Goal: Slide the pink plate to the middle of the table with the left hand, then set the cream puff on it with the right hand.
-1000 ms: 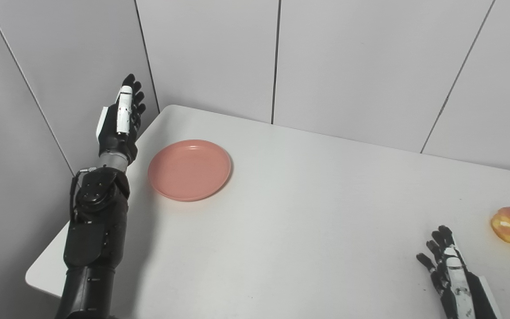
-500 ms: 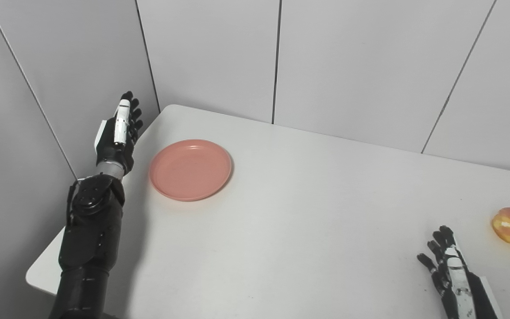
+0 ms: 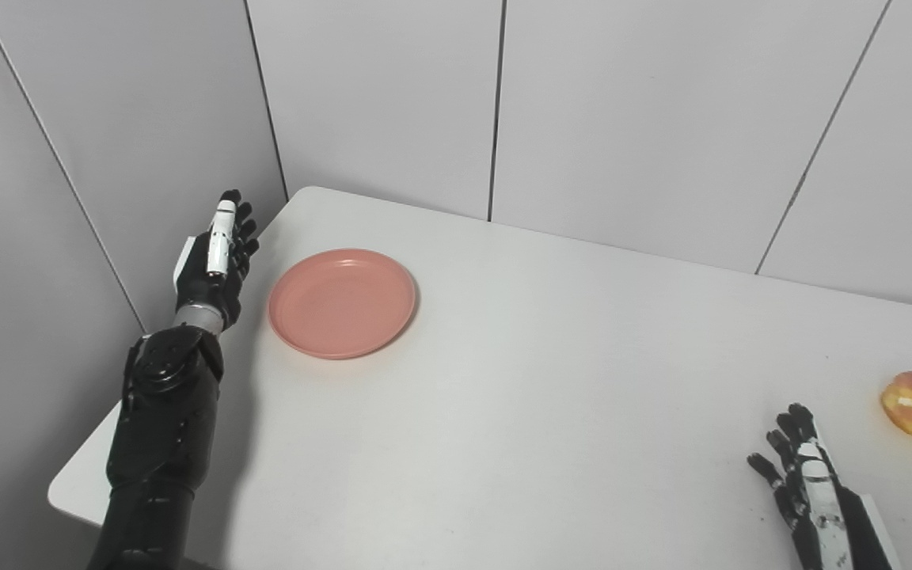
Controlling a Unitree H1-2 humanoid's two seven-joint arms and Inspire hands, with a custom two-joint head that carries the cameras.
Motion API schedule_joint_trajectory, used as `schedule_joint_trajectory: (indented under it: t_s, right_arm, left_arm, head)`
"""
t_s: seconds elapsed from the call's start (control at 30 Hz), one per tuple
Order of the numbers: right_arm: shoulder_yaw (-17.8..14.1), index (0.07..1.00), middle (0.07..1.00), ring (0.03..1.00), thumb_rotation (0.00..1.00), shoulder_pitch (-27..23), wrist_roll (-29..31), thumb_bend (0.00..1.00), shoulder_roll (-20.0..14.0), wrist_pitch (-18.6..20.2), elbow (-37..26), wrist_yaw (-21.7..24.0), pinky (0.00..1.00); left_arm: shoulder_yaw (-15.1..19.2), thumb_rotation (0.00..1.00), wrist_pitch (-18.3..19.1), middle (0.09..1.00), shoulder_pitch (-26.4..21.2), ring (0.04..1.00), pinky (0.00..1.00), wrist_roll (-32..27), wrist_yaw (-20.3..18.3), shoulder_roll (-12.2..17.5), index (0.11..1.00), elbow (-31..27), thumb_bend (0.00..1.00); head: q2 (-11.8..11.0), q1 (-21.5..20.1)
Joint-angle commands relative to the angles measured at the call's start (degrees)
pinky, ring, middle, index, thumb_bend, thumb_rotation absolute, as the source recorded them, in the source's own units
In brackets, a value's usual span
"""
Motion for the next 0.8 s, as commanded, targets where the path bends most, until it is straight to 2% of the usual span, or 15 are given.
schedule_joint_trajectory:
  t_s: [0.0,0.37,0.53,0.67,0.77]
  right_arm:
    - [-0.3,1.0,1.0,0.999,1.0,-0.8,0.1,0.11,-0.2,-0.3,-1.3,-0.1,1.0]
    - [-0.5,1.0,1.0,1.0,1.0,-0.9,0.6,0.12,-0.2,0.0,-1.2,0.1,1.0]
    - [-0.4,1.0,1.0,1.0,1.0,-0.9,0.9,0.12,-0.3,0.3,-1.5,0.2,1.0]
    - [-0.4,1.0,1.0,1.0,1.0,-0.9,0.5,0.13,-0.3,0.2,-1.5,0.0,1.0]
    - [-0.3,1.0,1.0,1.0,1.0,-1.0,0.5,0.12,-0.4,-0.4,-1.1,0.2,1.0]
  left_arm:
    - [0.3,1.0,-2.4,1.0,-1.7,1.0,1.0,0.2,0.0,2.2,0.992,-0.3,0.36]
    - [1.0,1.0,-4.7,1.0,-2.5,1.0,1.0,-1.4,-1.1,2.0,0.994,6.5,0.35]
    - [1.0,1.0,-6.2,0.988,-2.9,1.0,1.0,-2.7,-1.6,1.5,0.967,9.7,0.34]
    - [0.3,1.0,-5.4,0.995,-2.7,1.0,1.0,-2.6,-1.1,0.9,0.969,9.6,0.34]
    - [-0.5,1.0,-5.9,0.999,-2.7,1.0,1.0,-3.0,-2.2,0.5,0.976,10.4,0.34]
  head:
    - [0.1,0.0]
    - [0.4,0.0]
    - [0.6,0.0]
    - [0.6,0.0]
    - [0.6,-0.1]
